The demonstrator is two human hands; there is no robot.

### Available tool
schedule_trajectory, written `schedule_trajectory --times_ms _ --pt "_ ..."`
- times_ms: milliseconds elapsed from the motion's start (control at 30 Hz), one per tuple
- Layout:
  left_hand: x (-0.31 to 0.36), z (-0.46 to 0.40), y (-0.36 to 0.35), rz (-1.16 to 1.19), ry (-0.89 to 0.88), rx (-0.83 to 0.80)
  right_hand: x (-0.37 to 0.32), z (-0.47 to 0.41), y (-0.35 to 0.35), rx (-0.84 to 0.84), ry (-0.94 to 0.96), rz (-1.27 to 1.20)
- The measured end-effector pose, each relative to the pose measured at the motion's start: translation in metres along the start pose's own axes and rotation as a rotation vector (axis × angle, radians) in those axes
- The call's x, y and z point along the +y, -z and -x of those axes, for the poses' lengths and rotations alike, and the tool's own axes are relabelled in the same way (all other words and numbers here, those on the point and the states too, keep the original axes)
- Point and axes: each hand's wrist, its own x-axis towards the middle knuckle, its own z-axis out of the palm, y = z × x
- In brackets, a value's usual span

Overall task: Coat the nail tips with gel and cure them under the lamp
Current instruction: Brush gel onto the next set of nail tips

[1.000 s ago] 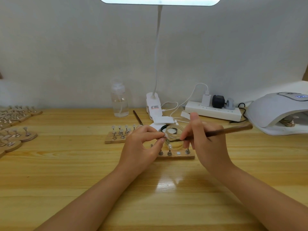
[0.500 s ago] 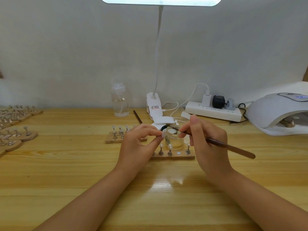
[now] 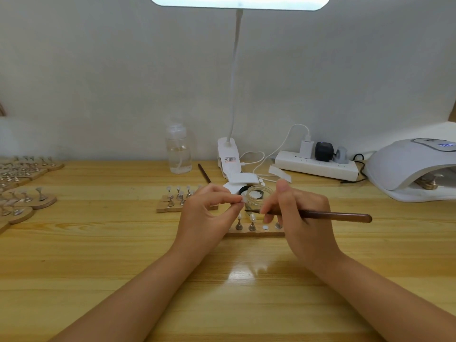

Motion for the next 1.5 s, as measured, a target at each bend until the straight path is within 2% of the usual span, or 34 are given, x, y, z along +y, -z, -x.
schedule_trajectory --times_ms 167,300,433,533,600,733,933,1100,1267,1500 --pt "-0.0006 -0.0002 0.0001 -0.008 -0.002 0.000 -0.0004 -0.0015 -0.0007 0.003 0.010 0.039" --pt "-0.0004 -0.0002 -0.0004 -0.001 0.005 0.000 -0.0012 -0.0004 -0.0005 0.025 -0.026 -0.038" --pt "-0.0004 -0.0004 -0.0004 0.011 0.007 -0.001 -0.0015 -0.0009 -0.0011 0.001 -0.012 0.044" --pt "0.0004 -0.0003 -0.0003 0.009 0.014 -0.008 -0.0016 0.0012 -0.0005 0.008 -0.084 -0.069" --pt "0.0001 -0.0004 0.0000 0.005 0.015 -0.008 -0.0018 0.0007 -0.0008 0.032 -0.061 -0.070" --pt "0.0000 -0.0002 0.0005 0.004 0.019 -0.012 -0.0017 -0.0009 -0.0014 -0.029 -0.072 -0.029" --pt "-0.0017 -0.0005 0.0005 -0.003 0.018 0.003 -0.0046 -0.0019 0.0018 0.069 -0.092 -0.106" --pt "-0.0025 -0.0010 0.0005 0.015 0.028 0.012 -0.0060 -0.0013 0.0021 0.014 -0.163 -0.020" --pt "-0.0020 -0.0016 0.0016 0.017 0.048 0.002 -0.0077 0.0009 0.0010 -0.067 -0.048 0.103" --pt "-0.0024 -0.0023 0.0011 0.005 0.046 -0.013 -0.0046 0.0003 0.0004 -0.083 -0.030 0.112"
